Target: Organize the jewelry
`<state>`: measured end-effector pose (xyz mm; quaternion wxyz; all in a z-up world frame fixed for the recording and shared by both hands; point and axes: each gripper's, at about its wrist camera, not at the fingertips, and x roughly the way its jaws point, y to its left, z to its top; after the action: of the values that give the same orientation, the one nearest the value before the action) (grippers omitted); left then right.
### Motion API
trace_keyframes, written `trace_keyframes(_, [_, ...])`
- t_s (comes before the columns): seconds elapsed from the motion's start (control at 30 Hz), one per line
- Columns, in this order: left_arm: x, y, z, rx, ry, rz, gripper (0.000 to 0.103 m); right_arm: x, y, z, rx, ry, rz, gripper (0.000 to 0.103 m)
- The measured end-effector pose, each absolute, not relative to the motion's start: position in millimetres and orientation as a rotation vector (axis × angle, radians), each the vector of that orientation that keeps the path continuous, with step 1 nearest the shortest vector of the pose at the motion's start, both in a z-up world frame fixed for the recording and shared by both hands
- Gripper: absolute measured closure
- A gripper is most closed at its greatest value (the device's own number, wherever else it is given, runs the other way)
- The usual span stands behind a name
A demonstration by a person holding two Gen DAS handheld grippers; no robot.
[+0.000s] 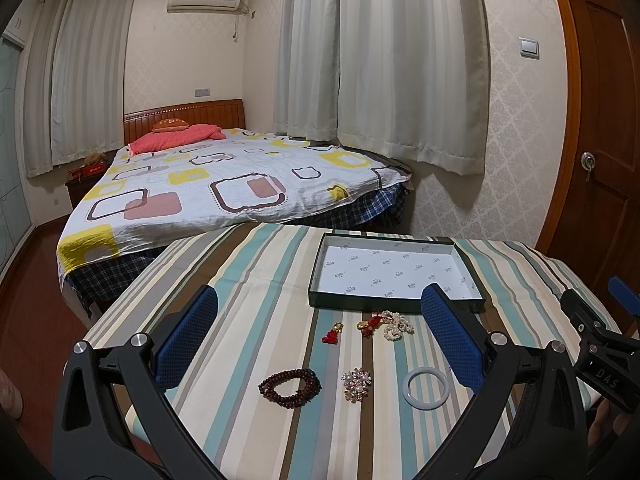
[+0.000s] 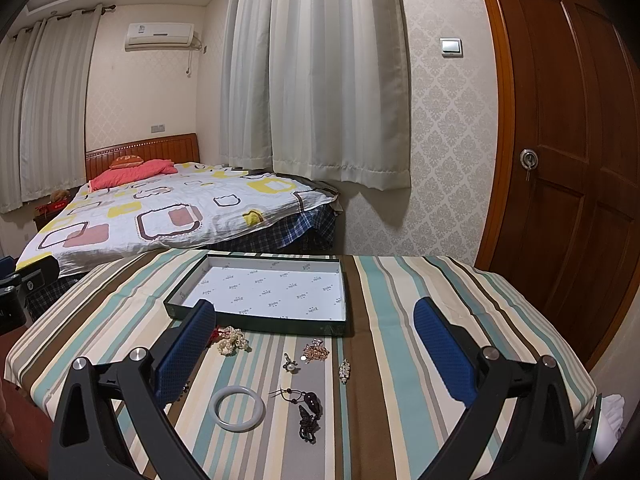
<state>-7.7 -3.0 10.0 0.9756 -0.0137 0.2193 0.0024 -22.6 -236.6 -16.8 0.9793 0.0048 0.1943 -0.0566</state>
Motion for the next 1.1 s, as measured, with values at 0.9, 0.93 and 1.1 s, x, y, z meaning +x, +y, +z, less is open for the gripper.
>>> trace_keyframes(0.9, [40,27,-98,-0.029,0.659,0.060,0.004,0,-244,-110,-0.001,0.484,-0.073,0.006])
trace_keyframes(0.93, [43,29,-105,-0.026,0.677,0.063,0.004,1,-245,-114,-0.001,0.492,-0.072,0.006])
trace_keyframes(1.1, [61,31,-138,0.007,0.734,0.081,0.004,13,-246,-137,0.002,0.549,-0.065,0.006])
